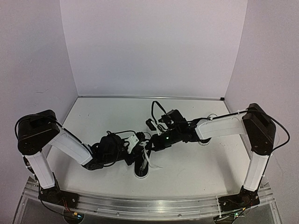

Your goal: Tie the shoes

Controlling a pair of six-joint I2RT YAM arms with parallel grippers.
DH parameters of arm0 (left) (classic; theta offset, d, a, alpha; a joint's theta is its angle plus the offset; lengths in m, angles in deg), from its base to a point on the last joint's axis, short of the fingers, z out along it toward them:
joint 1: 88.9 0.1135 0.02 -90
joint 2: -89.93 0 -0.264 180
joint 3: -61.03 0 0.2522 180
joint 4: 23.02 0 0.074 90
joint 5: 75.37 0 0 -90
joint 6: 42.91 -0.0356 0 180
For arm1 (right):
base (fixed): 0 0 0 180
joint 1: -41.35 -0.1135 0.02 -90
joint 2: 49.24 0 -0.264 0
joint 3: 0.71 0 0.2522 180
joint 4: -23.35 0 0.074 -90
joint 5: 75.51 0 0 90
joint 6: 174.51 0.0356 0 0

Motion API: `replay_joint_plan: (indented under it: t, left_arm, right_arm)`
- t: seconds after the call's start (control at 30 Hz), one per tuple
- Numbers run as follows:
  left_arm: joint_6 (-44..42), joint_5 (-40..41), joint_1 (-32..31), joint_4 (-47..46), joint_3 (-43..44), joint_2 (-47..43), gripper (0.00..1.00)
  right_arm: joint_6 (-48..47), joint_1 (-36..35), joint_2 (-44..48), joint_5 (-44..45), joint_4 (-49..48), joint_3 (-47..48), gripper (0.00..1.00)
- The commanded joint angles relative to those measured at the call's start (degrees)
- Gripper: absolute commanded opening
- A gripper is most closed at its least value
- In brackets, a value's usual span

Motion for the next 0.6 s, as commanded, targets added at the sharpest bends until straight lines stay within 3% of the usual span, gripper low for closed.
replay_joint_plan:
  t: [0.0,0.23,0.57]
  left_arm:
    - [-0.8,-4.4,0.3,-6.6,-1.8,0.8,0.00]
    - [-4.7,-9.2,0.3,-11.5,-5.4,-0.5,0.00]
    - [-5.3,-9.6,0.3,-12.7,-5.2,-0.9,0.00]
  right_arm:
    - [1.4,0.8,2.5,-0.8,-2.9,-0.9,0.00]
    - [2.0,0.8,0.4,-1.0,-3.3,0.1,0.00]
    - [2.4,0.8,-2.5,-3.6,-3.4,1.5,0.00]
